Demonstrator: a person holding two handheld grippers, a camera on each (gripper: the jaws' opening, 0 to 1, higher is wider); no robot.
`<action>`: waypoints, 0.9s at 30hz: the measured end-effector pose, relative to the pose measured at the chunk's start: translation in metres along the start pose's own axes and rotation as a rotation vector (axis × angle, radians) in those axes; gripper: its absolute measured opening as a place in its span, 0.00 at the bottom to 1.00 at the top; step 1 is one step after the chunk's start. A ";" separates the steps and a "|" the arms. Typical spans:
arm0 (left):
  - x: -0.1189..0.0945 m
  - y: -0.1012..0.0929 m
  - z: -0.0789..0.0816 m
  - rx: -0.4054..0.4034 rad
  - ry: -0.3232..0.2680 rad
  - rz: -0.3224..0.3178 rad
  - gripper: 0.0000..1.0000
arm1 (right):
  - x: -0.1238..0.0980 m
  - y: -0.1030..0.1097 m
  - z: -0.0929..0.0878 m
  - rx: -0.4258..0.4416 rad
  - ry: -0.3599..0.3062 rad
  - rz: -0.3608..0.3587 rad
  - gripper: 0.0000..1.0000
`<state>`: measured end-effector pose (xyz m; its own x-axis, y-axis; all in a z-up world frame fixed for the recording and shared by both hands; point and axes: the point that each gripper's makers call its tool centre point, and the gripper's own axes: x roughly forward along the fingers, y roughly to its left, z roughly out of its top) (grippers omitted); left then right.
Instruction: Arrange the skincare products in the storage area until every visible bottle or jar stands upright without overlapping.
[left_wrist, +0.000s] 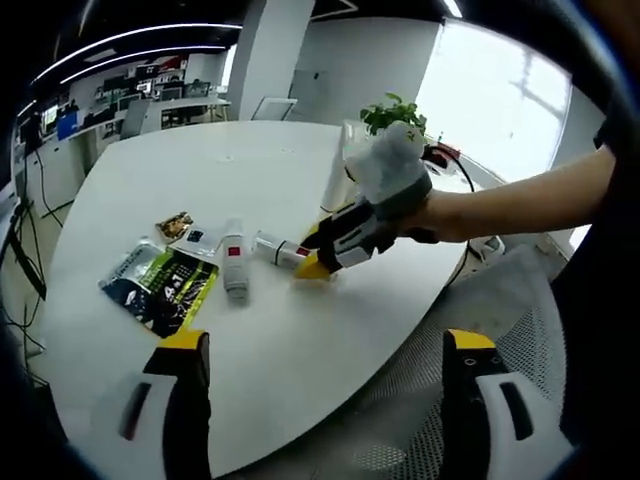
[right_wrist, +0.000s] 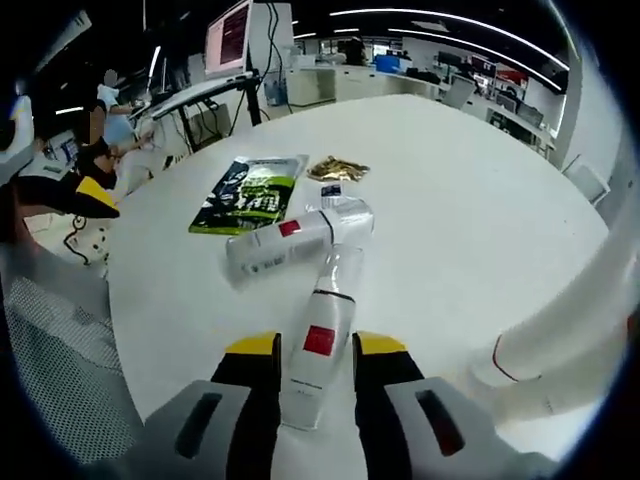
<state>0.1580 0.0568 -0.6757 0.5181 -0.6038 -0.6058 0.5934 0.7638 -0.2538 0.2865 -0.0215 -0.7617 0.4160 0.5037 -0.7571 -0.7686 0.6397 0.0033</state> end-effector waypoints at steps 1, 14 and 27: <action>0.000 0.000 0.000 -0.003 0.001 -0.003 0.91 | 0.001 -0.001 -0.001 0.003 0.003 0.000 0.27; 0.001 0.000 0.001 -0.024 -0.003 -0.008 0.90 | 0.001 -0.003 -0.004 -0.050 0.052 -0.027 0.20; -0.001 -0.004 0.005 -0.050 -0.025 -0.004 0.88 | -0.013 0.003 -0.004 0.012 0.008 0.000 0.19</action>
<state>0.1589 0.0532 -0.6704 0.5314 -0.6123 -0.5854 0.5643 0.7713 -0.2944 0.2773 -0.0280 -0.7544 0.4116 0.4993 -0.7624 -0.7631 0.6462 0.0112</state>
